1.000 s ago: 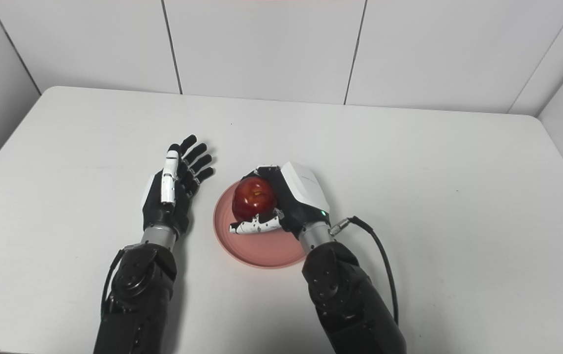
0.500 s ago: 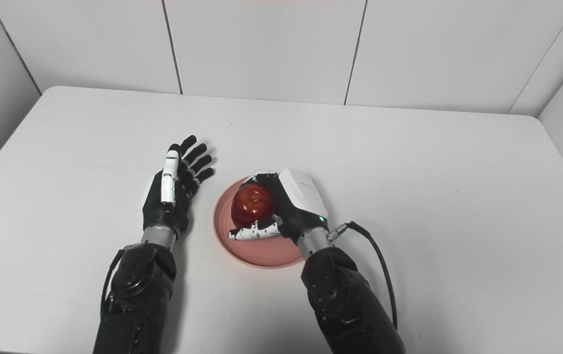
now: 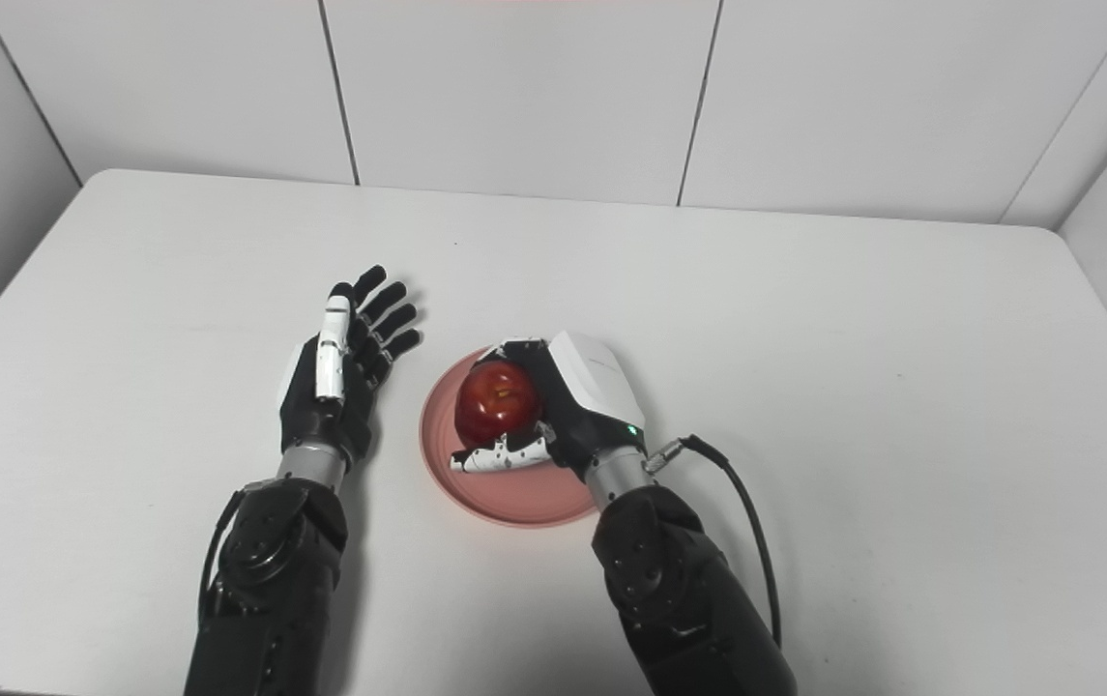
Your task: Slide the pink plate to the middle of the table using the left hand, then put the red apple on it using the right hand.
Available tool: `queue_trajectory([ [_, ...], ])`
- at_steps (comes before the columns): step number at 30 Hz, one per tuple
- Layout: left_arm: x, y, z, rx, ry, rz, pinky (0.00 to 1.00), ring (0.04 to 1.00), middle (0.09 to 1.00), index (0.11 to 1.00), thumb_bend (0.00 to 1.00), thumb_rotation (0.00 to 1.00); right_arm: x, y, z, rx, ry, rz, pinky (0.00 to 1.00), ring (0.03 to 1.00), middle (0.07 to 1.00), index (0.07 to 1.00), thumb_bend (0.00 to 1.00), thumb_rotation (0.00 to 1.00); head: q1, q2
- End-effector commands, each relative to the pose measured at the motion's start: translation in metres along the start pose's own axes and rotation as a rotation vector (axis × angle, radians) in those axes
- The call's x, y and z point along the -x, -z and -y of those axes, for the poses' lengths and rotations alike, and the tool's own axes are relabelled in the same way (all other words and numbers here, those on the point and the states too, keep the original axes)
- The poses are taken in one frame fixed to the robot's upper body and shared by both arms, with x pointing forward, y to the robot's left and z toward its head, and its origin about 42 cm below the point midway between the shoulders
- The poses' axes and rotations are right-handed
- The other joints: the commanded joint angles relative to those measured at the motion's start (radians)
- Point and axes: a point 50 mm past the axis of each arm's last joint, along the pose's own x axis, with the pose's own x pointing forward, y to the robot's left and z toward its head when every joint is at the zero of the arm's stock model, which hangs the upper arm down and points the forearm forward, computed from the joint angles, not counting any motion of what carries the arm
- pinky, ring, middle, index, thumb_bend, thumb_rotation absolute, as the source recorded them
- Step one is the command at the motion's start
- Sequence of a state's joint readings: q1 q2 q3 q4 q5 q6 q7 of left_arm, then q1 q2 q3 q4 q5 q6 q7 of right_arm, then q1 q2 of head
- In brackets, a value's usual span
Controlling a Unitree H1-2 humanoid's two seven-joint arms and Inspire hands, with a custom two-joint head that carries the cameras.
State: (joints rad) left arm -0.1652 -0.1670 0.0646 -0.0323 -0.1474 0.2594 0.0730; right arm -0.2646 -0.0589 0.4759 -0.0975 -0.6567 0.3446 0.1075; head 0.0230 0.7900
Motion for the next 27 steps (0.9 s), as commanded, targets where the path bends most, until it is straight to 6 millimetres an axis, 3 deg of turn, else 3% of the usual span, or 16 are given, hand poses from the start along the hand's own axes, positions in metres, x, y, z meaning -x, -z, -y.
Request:
queue_trajectory([
  [1,-0.004,-0.007,0.008,0.011,0.008,0.021,0.83,0.849,0.863,0.852,0.36,1.0,-0.001,-0.007,0.009,0.018,0.028,0.031,0.41,0.518,0.583,0.492,0.52,0.12,0.001,0.001],
  [2,-0.004,-0.007,0.008,0.01,0.008,0.021,0.83,0.85,0.864,0.853,0.36,1.0,-0.001,-0.008,0.009,0.021,0.029,0.031,0.43,0.537,0.607,0.557,0.71,0.17,0.001,0.001],
  [4,-0.004,-0.007,0.008,0.007,0.007,0.021,0.83,0.848,0.863,0.852,0.36,1.0,0.0,-0.008,0.01,0.02,0.028,0.029,0.46,0.57,0.64,0.628,0.89,0.23,0.001,0.001],
  [7,-0.004,-0.007,0.008,0.009,0.004,0.021,0.83,0.847,0.861,0.85,0.36,1.0,0.0,-0.009,0.012,0.02,0.024,0.019,0.49,0.6,0.674,0.703,0.97,0.29,0.0,0.001],
  [18,-0.003,-0.007,0.007,0.01,0.008,0.024,0.83,0.85,0.865,0.854,0.36,1.0,0.001,-0.011,0.016,0.014,0.04,0.039,0.59,0.687,0.75,0.761,1.0,0.34,-0.007,-0.001],
  [27,-0.003,-0.008,0.007,0.012,0.003,0.018,0.83,0.846,0.861,0.849,0.36,1.0,0.001,-0.014,0.022,0.002,0.063,0.055,0.62,0.705,0.756,0.773,1.0,0.36,-0.011,-0.003],
])
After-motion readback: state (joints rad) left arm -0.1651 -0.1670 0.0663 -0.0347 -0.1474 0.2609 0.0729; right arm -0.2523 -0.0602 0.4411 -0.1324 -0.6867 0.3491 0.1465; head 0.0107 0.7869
